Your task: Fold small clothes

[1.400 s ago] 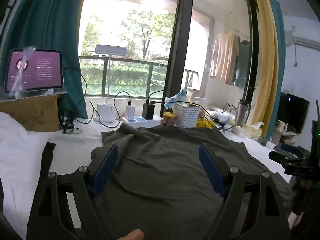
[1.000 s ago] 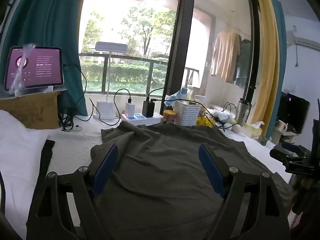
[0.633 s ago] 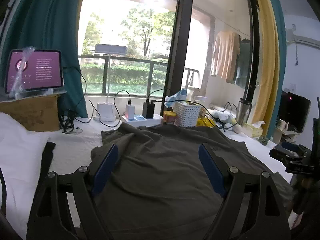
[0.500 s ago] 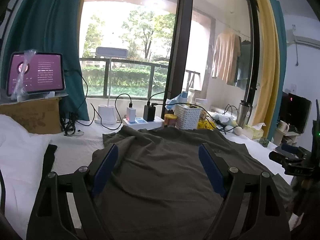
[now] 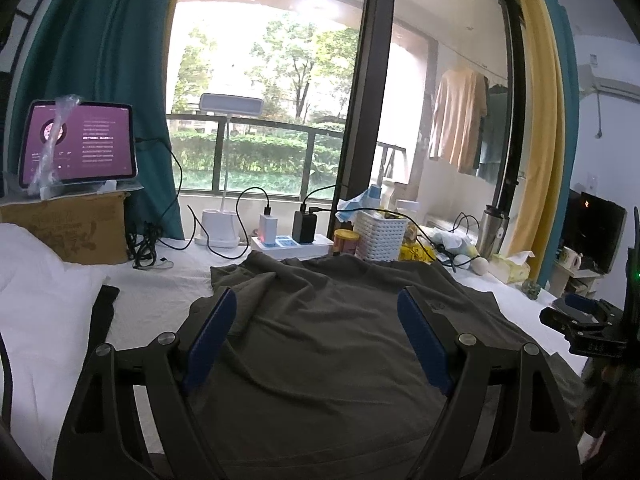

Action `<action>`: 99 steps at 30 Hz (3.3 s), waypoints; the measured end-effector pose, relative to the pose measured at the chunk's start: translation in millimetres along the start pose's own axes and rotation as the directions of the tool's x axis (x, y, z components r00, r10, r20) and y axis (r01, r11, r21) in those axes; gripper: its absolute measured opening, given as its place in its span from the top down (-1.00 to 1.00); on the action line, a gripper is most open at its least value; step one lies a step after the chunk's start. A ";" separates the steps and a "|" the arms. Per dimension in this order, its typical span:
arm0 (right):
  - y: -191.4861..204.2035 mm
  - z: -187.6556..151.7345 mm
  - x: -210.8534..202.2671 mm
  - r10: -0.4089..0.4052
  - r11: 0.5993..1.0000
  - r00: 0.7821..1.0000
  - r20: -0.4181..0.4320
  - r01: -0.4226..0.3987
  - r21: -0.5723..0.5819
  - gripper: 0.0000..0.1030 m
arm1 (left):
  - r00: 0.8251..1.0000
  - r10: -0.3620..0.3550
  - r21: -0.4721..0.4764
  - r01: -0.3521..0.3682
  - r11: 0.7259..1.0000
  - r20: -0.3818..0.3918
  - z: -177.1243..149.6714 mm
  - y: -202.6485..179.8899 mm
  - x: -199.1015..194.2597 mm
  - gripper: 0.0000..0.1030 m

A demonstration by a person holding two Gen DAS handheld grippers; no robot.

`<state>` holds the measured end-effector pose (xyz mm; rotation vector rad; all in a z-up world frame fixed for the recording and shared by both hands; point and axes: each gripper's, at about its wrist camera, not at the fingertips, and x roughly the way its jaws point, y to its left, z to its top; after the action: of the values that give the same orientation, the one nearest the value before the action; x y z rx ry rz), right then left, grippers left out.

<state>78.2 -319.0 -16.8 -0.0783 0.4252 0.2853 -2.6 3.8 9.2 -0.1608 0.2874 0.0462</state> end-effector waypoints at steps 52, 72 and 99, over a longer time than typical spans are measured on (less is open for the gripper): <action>-8.2 -0.4 0.3 0.003 1.000 1.000 -0.006 -0.003 0.002 -0.99 | 1.000 -0.012 0.020 0.012 1.000 -0.008 -3.2 -7.2 -1.3 -0.65; -65.1 13.4 62.9 -0.016 0.998 0.994 -0.106 0.022 0.056 -0.99 | 0.994 -0.006 0.018 0.008 1.000 -0.106 15.6 -35.2 64.7 -0.65; -125.9 41.6 194.9 0.054 0.998 0.957 -0.286 -0.043 0.046 -0.96 | 0.964 0.037 0.011 -0.035 0.999 -0.264 21.4 -41.6 182.2 -0.65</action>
<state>301.0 -384.0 -58.4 -0.0713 0.7226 0.3155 180.8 -29.6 -16.4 -0.1556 0.5574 0.0599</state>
